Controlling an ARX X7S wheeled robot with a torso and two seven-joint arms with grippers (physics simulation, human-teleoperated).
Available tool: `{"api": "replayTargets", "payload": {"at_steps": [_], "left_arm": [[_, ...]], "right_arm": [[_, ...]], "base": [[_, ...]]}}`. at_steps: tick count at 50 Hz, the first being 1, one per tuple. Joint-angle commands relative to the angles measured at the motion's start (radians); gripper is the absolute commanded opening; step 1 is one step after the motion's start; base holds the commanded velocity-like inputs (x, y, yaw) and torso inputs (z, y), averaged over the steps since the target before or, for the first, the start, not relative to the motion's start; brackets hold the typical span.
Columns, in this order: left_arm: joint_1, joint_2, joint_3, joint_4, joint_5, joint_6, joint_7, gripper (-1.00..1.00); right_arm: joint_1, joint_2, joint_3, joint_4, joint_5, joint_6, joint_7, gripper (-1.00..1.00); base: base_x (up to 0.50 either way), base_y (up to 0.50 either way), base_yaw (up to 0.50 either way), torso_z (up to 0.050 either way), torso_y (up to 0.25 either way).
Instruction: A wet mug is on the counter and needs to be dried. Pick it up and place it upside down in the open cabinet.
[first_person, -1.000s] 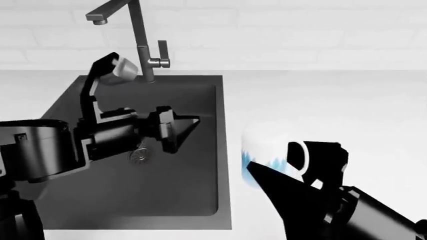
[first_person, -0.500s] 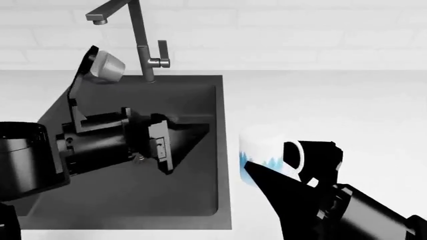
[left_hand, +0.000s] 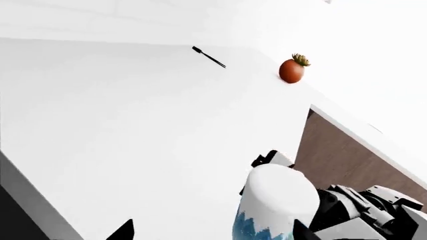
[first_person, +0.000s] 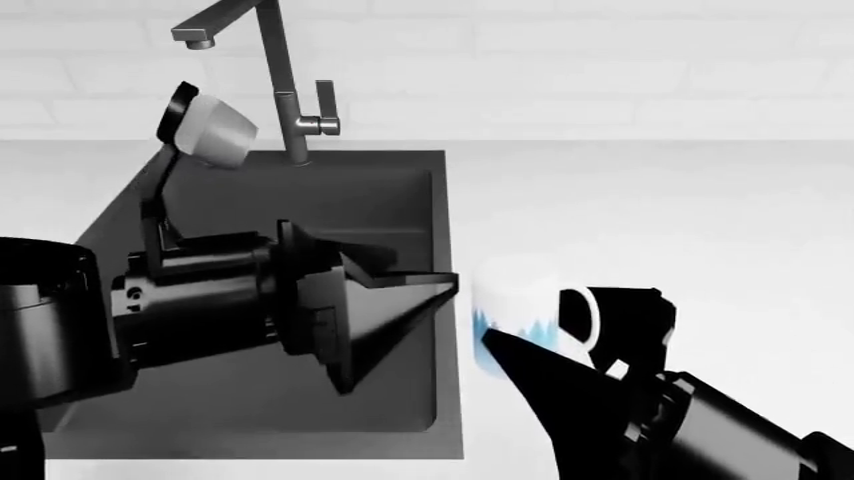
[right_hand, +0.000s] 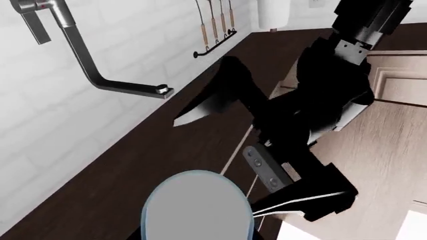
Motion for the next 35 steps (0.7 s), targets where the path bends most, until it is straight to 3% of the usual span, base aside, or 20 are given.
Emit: {"api": "replayTargets", "payload": {"at_steps": [1,35], "left_arm": [[0.024,-0.011,-0.007,0.08,-0.073,0.018,0.013,1.0],[-0.02,0.057,0.075,0.038,0.0,0.048,0.018,1.0]], "right_arm": [[0.028,-0.023,0.007,0.031,0.004,-0.015,0.0,-1.0],[0.005,-0.033,-0.006,0.002,-0.019,-0.014,0.002,-1.0]], "base": [[0.0,0.0,0.0,0.0,0.0],[0.0,0.0,0.0,0.0,0.0]]}}
